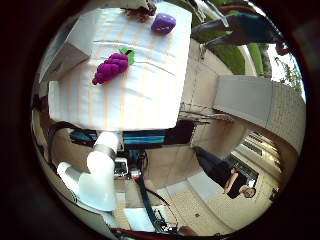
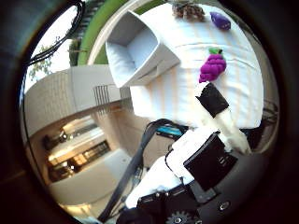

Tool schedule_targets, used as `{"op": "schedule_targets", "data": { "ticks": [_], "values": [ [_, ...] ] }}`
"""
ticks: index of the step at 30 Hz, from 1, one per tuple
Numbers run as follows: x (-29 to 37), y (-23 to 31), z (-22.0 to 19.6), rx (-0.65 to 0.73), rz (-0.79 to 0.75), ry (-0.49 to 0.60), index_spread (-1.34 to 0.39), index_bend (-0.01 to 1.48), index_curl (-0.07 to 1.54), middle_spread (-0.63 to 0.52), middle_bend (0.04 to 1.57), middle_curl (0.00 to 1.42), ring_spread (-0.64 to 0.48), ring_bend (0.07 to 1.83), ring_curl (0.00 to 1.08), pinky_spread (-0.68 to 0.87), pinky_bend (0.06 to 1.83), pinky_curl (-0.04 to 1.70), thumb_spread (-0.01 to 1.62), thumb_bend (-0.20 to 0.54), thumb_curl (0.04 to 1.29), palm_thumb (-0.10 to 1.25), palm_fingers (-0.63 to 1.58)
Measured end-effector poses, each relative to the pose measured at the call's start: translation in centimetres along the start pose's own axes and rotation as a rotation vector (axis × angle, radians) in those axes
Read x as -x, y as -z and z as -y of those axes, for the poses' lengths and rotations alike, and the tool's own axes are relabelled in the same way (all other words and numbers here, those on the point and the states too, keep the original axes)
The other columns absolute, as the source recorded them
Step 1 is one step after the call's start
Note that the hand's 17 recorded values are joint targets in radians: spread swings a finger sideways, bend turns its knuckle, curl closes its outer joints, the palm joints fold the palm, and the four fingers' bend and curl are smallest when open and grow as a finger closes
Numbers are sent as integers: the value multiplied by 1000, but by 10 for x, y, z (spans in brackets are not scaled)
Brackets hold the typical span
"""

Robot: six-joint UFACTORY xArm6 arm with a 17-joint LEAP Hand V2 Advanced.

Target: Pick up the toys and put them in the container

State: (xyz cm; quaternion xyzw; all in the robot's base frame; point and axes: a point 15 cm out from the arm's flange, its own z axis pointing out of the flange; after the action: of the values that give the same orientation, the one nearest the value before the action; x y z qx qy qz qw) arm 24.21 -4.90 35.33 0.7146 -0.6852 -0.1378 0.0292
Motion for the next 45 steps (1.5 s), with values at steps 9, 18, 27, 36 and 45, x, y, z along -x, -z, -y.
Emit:
{"op": "schedule_targets", "data": {
  "ticks": [9, 18, 27, 36, 45],
  "values": [
    [-41, -2, 11, 26, -40, 37, -331, 209, 358, 37, 155, 277, 275, 290, 323, 428, 386, 228, 1240, -16, 409, 804, 203],
    [-76, -21, 28, 27, -97, 63, -314, 169, 335, 32, 159, 286, 264, 311, 330, 420, 398, 233, 1215, -25, 417, 808, 179],
    [-60, -85, 64, 137, -128, 196, -295, 157, 307, 24, 166, 293, 252, 324, 334, 405, 413, 243, 1161, -25, 432, 800, 108],
    [-39, -152, 97, 161, -204, 263, -289, 185, 296, 13, 168, 303, 244, 292, 323, 384, 382, 241, 1107, -27, 438, 826, 67],
    [-43, -175, 102, 245, -303, 252, -256, 234, 328, -41, 203, 331, 226, 247, 311, 380, 261, 214, 1076, -29, 430, 831, 203]
  ]
}}
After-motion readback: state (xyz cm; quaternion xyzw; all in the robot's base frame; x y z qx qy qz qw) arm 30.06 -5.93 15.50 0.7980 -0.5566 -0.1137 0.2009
